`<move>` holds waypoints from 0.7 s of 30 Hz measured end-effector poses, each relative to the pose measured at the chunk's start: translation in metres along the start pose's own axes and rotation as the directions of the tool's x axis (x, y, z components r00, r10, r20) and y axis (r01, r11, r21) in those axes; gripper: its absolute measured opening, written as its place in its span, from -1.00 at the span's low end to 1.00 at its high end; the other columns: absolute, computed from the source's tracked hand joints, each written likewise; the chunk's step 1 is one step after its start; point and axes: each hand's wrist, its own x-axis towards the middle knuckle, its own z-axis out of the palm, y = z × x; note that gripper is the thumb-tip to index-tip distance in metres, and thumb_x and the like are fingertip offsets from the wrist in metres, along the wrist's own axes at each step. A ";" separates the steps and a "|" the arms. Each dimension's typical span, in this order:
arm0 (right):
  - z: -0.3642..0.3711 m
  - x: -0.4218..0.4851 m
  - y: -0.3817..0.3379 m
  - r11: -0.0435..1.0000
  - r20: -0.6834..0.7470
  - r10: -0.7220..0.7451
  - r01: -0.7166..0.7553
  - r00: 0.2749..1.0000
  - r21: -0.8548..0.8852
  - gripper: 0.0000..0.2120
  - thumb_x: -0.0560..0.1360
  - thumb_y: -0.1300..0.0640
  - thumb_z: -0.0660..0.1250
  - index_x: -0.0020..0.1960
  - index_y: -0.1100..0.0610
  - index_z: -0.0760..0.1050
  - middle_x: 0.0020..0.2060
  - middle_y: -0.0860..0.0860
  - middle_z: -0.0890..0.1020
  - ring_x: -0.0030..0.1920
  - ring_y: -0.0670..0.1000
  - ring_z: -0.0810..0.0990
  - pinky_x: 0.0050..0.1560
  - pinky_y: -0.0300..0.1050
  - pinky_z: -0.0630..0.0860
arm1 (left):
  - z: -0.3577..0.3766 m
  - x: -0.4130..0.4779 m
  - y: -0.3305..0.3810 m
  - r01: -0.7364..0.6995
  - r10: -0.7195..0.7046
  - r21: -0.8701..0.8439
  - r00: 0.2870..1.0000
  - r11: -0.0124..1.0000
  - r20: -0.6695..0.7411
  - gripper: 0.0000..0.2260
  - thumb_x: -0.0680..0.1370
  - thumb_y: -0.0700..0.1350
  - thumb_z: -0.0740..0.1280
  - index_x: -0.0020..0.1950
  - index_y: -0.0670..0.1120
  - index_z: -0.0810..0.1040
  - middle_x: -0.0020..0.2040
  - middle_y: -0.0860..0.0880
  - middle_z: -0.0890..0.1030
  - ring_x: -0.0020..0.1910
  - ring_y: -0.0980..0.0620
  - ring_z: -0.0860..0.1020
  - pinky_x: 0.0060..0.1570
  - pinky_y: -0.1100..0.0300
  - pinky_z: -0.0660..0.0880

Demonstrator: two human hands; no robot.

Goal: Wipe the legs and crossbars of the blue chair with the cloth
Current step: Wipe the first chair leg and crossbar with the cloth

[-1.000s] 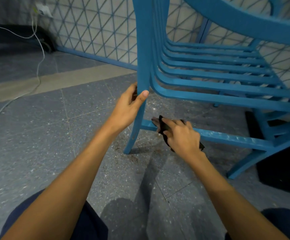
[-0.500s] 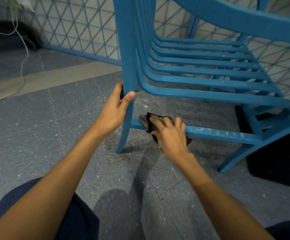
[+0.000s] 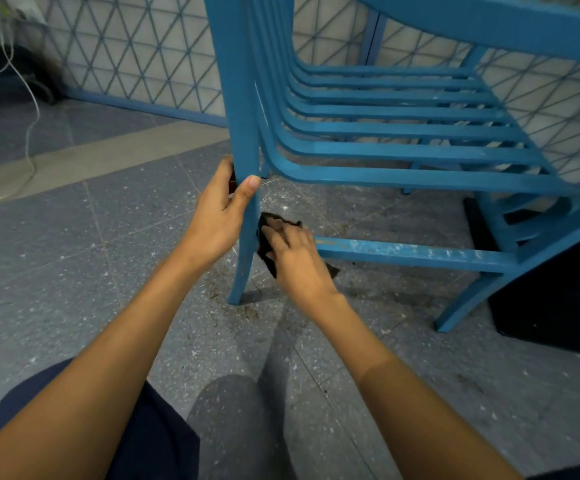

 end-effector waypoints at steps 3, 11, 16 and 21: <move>-0.019 -0.020 0.031 1.000 -0.029 -0.009 0.009 1.000 -0.008 -0.55 0.48 0.24 0.36 0.36 0.20 0.43 0.26 0.21 0.52 0.24 0.26 0.47 0.35 0.22 0.35 | -0.002 0.000 0.002 -0.004 0.004 0.065 1.000 0.998 -0.003 -0.69 0.62 0.04 0.17 0.28 -0.10 0.38 -0.05 0.22 0.49 -0.08 0.38 0.49 -0.11 0.36 0.45; -0.056 -0.016 0.054 0.880 -0.048 0.472 -0.474 0.880 -0.034 -0.75 0.57 0.17 0.17 0.12 0.28 0.52 0.06 0.28 0.56 0.09 0.28 0.50 0.18 0.09 0.37 | 0.000 -0.001 0.006 0.022 -0.022 0.109 1.000 0.994 0.003 -0.68 0.63 0.06 0.14 0.29 -0.09 0.35 -0.10 0.21 0.45 -0.12 0.30 0.46 -0.09 0.29 0.44; -0.024 0.018 -0.010 0.888 0.021 0.443 -0.436 0.896 -0.144 -0.72 0.55 0.17 0.19 0.19 0.26 0.50 0.14 0.26 0.55 0.19 0.26 0.47 0.34 0.15 0.31 | 0.003 -0.001 0.005 0.009 -0.005 0.118 1.000 0.993 -0.030 -0.71 0.63 0.03 0.15 0.25 -0.12 0.36 -0.14 0.22 0.42 -0.18 0.44 0.44 -0.23 0.50 0.35; -0.012 -0.014 0.006 0.997 -0.043 0.055 -0.053 0.998 0.060 -0.50 0.41 0.33 0.40 0.34 0.18 0.45 0.24 0.19 0.52 0.23 0.27 0.46 0.36 0.23 0.34 | 0.002 0.000 0.005 -0.004 0.008 0.115 0.999 0.993 -0.033 -0.69 0.63 0.05 0.15 0.27 -0.12 0.37 -0.11 0.22 0.44 -0.14 0.37 0.45 -0.19 0.45 0.38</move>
